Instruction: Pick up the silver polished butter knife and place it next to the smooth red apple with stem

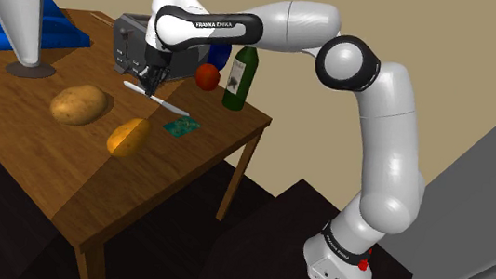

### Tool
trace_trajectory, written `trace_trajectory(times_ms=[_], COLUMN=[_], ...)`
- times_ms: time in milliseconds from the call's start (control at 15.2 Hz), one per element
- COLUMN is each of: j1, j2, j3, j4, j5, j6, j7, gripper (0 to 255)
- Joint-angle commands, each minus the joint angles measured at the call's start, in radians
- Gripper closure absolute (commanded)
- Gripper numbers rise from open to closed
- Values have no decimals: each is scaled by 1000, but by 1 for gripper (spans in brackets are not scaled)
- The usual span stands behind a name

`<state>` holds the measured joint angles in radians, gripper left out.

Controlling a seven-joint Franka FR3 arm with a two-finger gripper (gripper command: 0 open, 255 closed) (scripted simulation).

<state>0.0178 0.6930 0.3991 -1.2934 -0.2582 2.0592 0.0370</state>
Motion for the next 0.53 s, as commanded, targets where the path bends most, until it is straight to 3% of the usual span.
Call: trace_trajectory(times_ms=[0,462], j1=[0,2], j2=[2,-19], j3=[0,6], j4=[0,48], j5=[0,10], j6=[-1,-69], j7=[0,-7], gripper=[255,255])
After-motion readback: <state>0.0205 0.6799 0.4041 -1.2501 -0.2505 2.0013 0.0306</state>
